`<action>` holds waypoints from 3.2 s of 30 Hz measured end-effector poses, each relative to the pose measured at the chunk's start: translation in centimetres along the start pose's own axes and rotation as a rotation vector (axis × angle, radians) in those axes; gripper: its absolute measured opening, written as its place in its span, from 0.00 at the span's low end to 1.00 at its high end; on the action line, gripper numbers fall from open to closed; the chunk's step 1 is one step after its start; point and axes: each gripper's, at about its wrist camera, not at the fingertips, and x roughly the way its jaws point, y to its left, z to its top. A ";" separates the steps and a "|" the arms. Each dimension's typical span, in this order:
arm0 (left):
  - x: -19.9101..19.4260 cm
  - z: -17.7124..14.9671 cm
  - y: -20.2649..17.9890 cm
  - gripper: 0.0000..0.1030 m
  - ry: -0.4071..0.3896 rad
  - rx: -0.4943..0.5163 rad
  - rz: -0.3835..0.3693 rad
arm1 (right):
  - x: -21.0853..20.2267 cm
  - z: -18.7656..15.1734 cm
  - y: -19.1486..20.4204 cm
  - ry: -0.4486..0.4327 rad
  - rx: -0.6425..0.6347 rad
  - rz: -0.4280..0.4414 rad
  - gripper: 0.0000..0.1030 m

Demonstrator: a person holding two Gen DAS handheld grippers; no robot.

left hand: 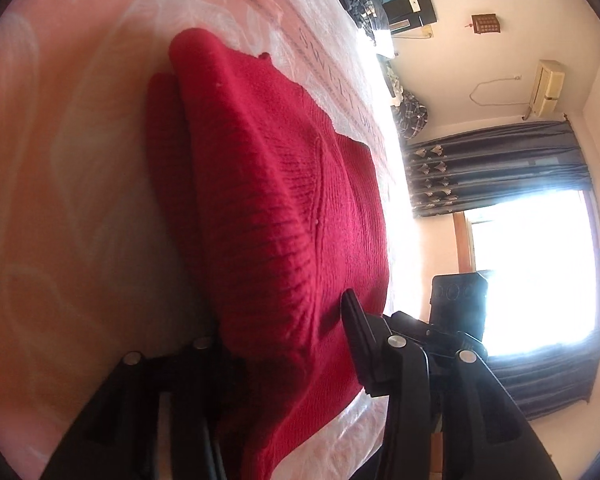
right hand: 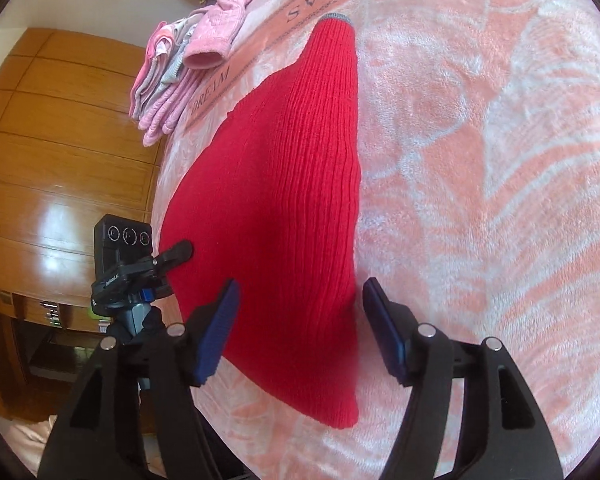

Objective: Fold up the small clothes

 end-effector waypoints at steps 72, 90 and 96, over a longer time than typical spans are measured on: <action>-10.7 -15.0 -14.2 0.88 -0.320 0.274 0.777 | -6.5 -14.2 14.9 -0.311 -0.189 -0.604 0.93; -13.6 -18.2 -18.9 0.91 -0.380 0.316 0.857 | -7.8 -18.3 20.4 -0.344 -0.280 -0.642 0.93; -14.2 -19.2 -20.5 0.92 -0.415 0.347 0.906 | -8.5 -19.0 21.2 -0.365 -0.280 -0.636 0.93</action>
